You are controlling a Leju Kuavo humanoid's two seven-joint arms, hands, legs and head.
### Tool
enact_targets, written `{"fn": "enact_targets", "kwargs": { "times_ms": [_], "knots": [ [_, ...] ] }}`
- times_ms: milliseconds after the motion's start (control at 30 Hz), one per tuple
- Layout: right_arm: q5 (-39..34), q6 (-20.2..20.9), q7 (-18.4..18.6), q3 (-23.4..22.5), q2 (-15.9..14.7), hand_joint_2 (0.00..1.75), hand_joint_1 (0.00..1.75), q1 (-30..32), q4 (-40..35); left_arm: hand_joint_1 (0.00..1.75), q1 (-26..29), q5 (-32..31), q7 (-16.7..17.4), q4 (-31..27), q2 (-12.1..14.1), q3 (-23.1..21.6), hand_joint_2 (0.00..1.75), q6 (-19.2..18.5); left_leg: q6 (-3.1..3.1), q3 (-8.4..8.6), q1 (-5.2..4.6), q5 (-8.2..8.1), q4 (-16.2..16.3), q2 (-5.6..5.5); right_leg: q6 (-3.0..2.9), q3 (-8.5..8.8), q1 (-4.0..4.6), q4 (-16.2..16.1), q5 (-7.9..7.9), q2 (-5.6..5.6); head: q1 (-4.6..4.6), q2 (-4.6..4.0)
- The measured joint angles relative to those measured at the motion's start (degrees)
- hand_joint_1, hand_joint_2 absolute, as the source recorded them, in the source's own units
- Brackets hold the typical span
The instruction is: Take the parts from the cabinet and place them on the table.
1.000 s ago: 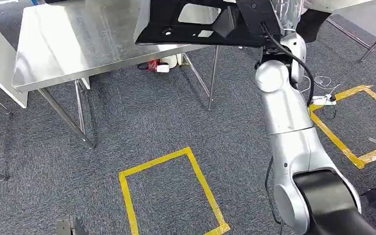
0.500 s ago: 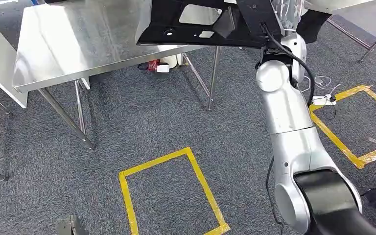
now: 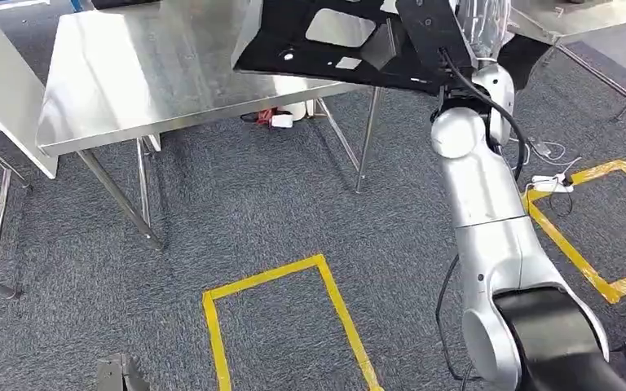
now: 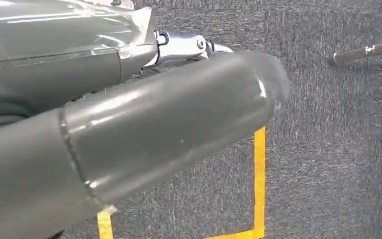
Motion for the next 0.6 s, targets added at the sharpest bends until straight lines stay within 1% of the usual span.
{"fn": "enact_targets", "kwargs": {
  "times_ms": [33, 67, 100, 133, 167, 200, 233, 267, 300, 333, 367, 400, 433, 467, 500, 533, 567, 600],
  "knots": [
    [-0.1, 0.0, -0.1, 0.0, -0.5, 1.75, 1.75, 0.0, 0.2, 0.00, 0.0, -0.1, 0.0, 0.0, 0.0, 0.0, 0.00, 0.0, -0.79, 0.34, -0.06, -0.88, 0.2, -0.04, 0.99, 2.17, -0.54, -5.3, 2.85, -0.04, 0.17, 0.00],
    [-0.3, -0.1, -0.4, 0.0, -0.7, 1.75, 1.75, 0.0, 0.4, 0.00, 0.0, -0.2, 0.2, 0.0, 0.1, 0.0, 0.00, 0.0, -1.29, 0.94, -0.05, -1.58, 0.6, -0.12, -0.24, 2.12, 0.23, -5.5, 1.42, -0.21, 0.30, 0.00],
    [-0.4, -0.1, -0.4, 0.0, -0.9, 1.75, 1.75, -0.1, 0.6, 0.00, -0.2, -0.5, 0.2, 0.0, 0.1, 0.0, 0.00, 0.0, -1.71, 0.73, -0.24, -1.99, 0.2, -0.02, -2.00, 3.11, 0.56, -5.4, 0.66, -0.16, 0.28, 0.00],
    [-0.5, -0.1, -0.4, 0.0, -0.9, 1.75, 1.75, 0.0, 0.6, 0.00, -0.2, -0.7, 0.3, 0.0, 0.1, -0.1, 0.00, -0.1, -1.97, 1.31, -0.14, -2.14, 0.0, 0.02, -2.58, 3.00, 0.46, -5.5, 0.87, -0.03, 0.09, 0.00],
    [-0.7, -0.1, -0.5, -0.1, -1.4, 1.75, 1.75, 0.0, 0.6, 0.00, -0.1, -0.8, 0.4, 0.0, 0.1, -0.3, 0.00, -0.1, -2.28, 1.42, -0.06, -1.85, 0.4, 0.01, -3.18, 3.30, 0.41, -5.5, 0.51, -0.10, 0.18, 0.00],
    [-0.7, -0.1, -0.6, -0.2, -1.7, 1.75, 1.75, -0.1, 0.6, 0.00, -0.2, -1.0, 0.5, 0.0, 0.1, -0.5, 0.00, -0.1, -2.36, 0.91, 0.14, -1.85, 1.3, 0.01, -3.75, 4.03, 0.07, -5.5, 0.12, -0.06, 0.00, 0.00],
    [-0.7, -0.1, -0.7, -0.2, -1.7, 1.75, 1.75, 0.0, 0.6, 0.00, -0.2, -1.1, 0.6, 0.0, 0.1, -0.7, 0.00, -0.1, -2.54, -1.20, 0.14, -0.02, 4.4, 0.78, -4.10, 4.61, 0.27, -5.7, -0.19, 0.10, 0.02, 0.00],
    [-0.9, -0.2, -0.8, -0.2, -1.9, 1.75, 1.75, 0.1, 0.7, 0.00, -0.3, -1.1, 0.6, 0.0, 0.0, -0.7, 0.00, -0.1, -2.58, -4.42, 0.14, 1.81, 9.7, 1.16, -4.60, 5.53, 0.36, -6.0, -0.78, 0.06, -0.11, 0.00],
    [-1.0, -0.2, -0.9, -0.2, -1.9, 1.75, 1.75, 0.5, 0.8, 0.00, -0.2, -1.2, 0.6, 0.1, 0.0, -0.8, 0.00, -0.2, -2.55, -7.95, 0.14, 1.69, 14.5, 1.39, -4.77, 6.59, 0.49, -6.4, -1.50, 0.09, -0.13, 0.00],
    [-1.0, -0.2, -1.0, -0.2, -2.0, 1.75, 1.75, 1.2, 0.9, 0.00, -0.1, -1.2, 0.6, 0.2, -0.1, -0.8, 0.00, -0.2, -2.63, -10.65, 0.12, -0.31, 17.4, 1.42, -4.83, 7.89, 0.69, -6.8, -2.30, 0.13, -0.13, 0.00],
    [-1.1, -0.2, -1.0, -0.2, -2.2, 1.75, 1.75, 1.9, 1.2, 0.00, 0.2, -1.2, 0.7, 0.3, -0.1, -0.9, 0.00, -0.2, -2.70, -12.84, -0.01, -3.92, 18.5, 1.42, -4.95, 9.50, 0.92, -7.2, -3.31, 0.14, -0.13, 0.00],
    [-1.2, -0.2, -1.0, -0.2, -2.2, 1.75, 1.75, 2.1, 1.4, 0.00, 0.4, -1.2, 0.7, 0.3, -0.1, -0.9, 0.00, -0.1, -2.66, -14.09, -0.05, -6.45, 17.9, 1.43, -5.02, 10.89, 1.13, -7.3, -4.25, 0.15, -0.11, 0.00],
    [-1.5, -0.2, -1.1, -0.2, -2.3, 1.75, 1.75, 2.1, 1.6, 0.00, 0.6, -1.2, 0.7, 0.3, -0.1, -0.9, 0.00, -0.1, -2.38, -14.90, -0.11, -8.71, 15.9, 1.45, -5.07, 12.56, 1.34, -7.5, -5.38, 0.21, -0.18, 0.00],
    [-1.8, -0.3, -1.2, -0.2, -2.3, 1.75, 1.75, 2.0, 1.7, 0.00, 0.7, -1.2, 0.7, 0.3, -0.1, -0.9, 0.00, -0.1, -1.90, -15.00, -0.22, -8.71, 12.7, 1.45, -5.10, 14.41, 1.65, -7.7, -6.65, 0.27, -0.15, 0.00],
    [-1.9, -0.3, -1.3, -0.2, -2.3, 1.75, 1.75, 1.9, 1.8, 0.00, 0.8, -1.2, 0.8, 0.4, -0.1, -0.9, 0.00, -0.1, -1.00, -14.80, -0.41, -4.99, 8.3, 1.47, -5.15, 16.34, 2.10, -8.0, -7.95, 0.26, -0.24, 0.00],
    [-2.0, -0.3, -1.4, -0.2, -2.4, 1.75, 1.75, 2.1, 1.9, 0.00, 0.9, -1.2, 0.9, 0.5, -0.1, -0.9, 0.00, -0.1, 0.34, -14.55, -0.88, 3.21, 3.4, 1.34, -5.27, 16.88, 1.97, -8.5, -9.11, 0.25, -0.24, 0.00],
    [-2.0, -0.3, -1.4, -0.2, -3.0, 1.75, 1.75, 1.9, 2.6, 0.00, 1.2, -1.2, 0.9, 0.5, 0.5, -0.9, 0.00, -0.1, 1.60, -14.53, -1.90, 13.99, -1.6, 0.70, -5.00, 19.23, 1.87, -8.4, -10.11, 0.66, 0.46, 0.00],
    [-2.0, -0.3, -1.6, 0.1, -2.3, 1.75, 1.75, 1.9, 2.8, 0.00, 1.5, -1.3, 0.9, 0.6, 0.3, -0.9, 0.00, -0.1, 1.76, -12.97, -2.47, 16.10, -2.1, 0.03, -4.61, 19.59, 1.98, -9.2, -11.22, 1.23, 0.48, 0.00]
  ]
}}
